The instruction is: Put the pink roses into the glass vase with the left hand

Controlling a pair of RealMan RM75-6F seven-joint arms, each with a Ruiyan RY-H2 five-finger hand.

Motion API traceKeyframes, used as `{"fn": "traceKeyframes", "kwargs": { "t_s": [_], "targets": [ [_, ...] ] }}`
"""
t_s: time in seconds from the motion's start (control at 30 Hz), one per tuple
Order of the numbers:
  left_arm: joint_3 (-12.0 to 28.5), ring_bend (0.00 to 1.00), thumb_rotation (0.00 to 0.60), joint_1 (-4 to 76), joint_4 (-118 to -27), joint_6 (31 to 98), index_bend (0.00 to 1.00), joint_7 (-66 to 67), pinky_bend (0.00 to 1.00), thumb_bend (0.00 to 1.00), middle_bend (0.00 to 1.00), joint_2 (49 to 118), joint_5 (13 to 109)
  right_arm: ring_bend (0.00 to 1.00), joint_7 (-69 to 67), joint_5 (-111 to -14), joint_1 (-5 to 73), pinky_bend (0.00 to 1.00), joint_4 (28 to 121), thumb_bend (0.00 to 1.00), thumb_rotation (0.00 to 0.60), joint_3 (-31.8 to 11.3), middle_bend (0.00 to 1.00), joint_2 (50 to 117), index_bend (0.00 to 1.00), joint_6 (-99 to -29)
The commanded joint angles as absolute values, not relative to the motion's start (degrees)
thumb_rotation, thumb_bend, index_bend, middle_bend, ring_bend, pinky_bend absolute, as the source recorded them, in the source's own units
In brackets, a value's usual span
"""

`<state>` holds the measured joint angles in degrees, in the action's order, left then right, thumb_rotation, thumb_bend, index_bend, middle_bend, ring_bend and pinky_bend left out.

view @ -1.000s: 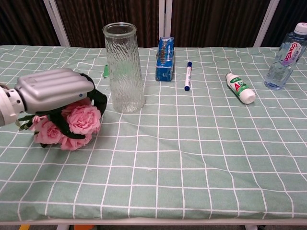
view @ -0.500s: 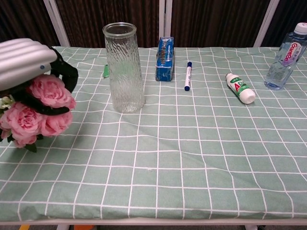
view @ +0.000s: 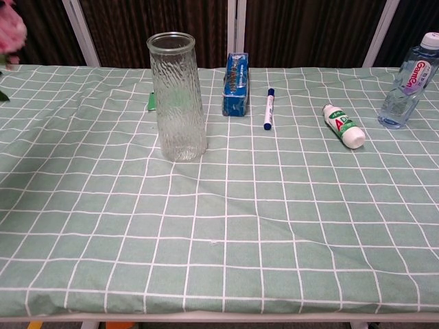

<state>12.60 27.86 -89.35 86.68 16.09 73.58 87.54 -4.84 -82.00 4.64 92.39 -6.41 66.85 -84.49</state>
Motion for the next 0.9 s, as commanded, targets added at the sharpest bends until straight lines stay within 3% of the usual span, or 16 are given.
{"fn": "traceKeyframes", "kwargs": {
  "t_s": [0.03, 0.23, 0.47, 0.9],
  "targets": [
    [16.67, 0.72, 0.600, 28.09, -90.82, 88.30, 0.64, 15.36, 0.34, 0.26, 0.69, 69.93, 85.51, 0.00, -4.85, -82.04, 4.62, 0.00, 92.53, 0.22, 0.600, -6.48, 0.00, 66.76, 0.00, -84.55],
    [22.53, 0.73, 0.600, 31.10, -95.04, 88.07, 0.65, 15.58, 0.35, 0.26, 0.70, 66.19, 84.38, 0.00, -4.79, -81.63, 4.89, 0.00, 92.49, 0.22, 0.600, -6.48, 0.00, 67.08, 0.00, -83.78],
    [28.84, 0.74, 0.600, 37.04, -98.71, 86.96, 0.65, 16.97, 0.36, 0.26, 0.70, 67.96, 81.21, 0.00, -5.24, -81.63, 4.80, 0.00, 92.08, 0.22, 0.600, -6.31, 0.00, 67.44, 0.00, -83.69],
    [34.48, 0.75, 0.600, 46.65, -100.92, 84.11, 0.65, 19.35, 0.36, 0.26, 0.70, 71.97, 77.68, 0.00, -7.01, -80.48, 4.18, 0.00, 87.88, 0.22, 0.600, -5.12, 0.00, 70.23, 0.00, -82.13]
  ]
}}
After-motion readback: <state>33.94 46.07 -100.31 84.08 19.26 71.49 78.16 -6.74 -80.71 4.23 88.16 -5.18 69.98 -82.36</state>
